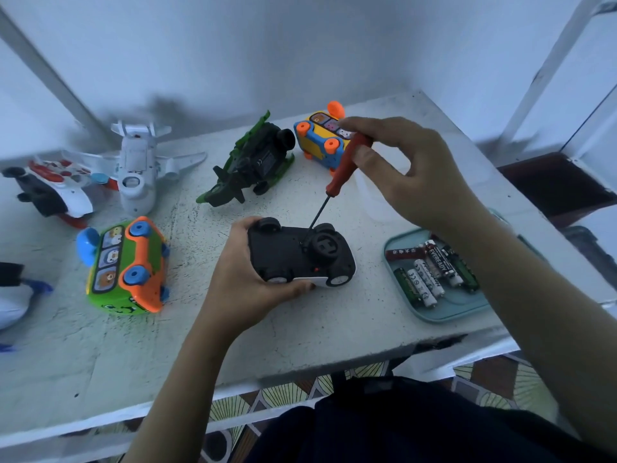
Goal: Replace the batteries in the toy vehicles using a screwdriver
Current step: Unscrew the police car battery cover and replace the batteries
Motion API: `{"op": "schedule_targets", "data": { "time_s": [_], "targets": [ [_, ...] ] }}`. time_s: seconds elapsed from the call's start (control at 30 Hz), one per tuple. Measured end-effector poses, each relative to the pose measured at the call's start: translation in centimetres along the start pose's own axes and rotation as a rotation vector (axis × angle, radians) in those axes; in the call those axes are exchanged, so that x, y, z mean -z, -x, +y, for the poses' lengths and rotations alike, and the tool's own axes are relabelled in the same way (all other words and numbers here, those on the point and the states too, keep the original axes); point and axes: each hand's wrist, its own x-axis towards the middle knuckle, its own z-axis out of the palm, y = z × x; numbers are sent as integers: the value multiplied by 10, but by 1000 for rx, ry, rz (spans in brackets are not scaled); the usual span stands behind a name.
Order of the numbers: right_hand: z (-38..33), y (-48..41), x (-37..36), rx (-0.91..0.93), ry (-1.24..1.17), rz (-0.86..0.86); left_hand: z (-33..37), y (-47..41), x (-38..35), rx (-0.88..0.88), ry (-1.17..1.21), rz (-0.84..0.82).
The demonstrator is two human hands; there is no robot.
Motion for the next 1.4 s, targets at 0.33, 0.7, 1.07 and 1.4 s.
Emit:
{"op": "schedule_targets", "data": {
  "time_s": [0.33, 0.7, 1.07, 1.4],
  "targets": [
    [-6, 1, -7, -24, -213, 31, -2, 0, 0, -14, -13, 1],
    [-8, -2, -5, -19, -227, 57, -5, -1, 1, -11, -23, -2],
    [-1, -2, -13, -46, -169, -29, -4, 0, 1, -28, -12, 3],
    [-5, 0, -10, -18, -172, 66, -5, 0, 0, -25, 6, 2]
  ]
}}
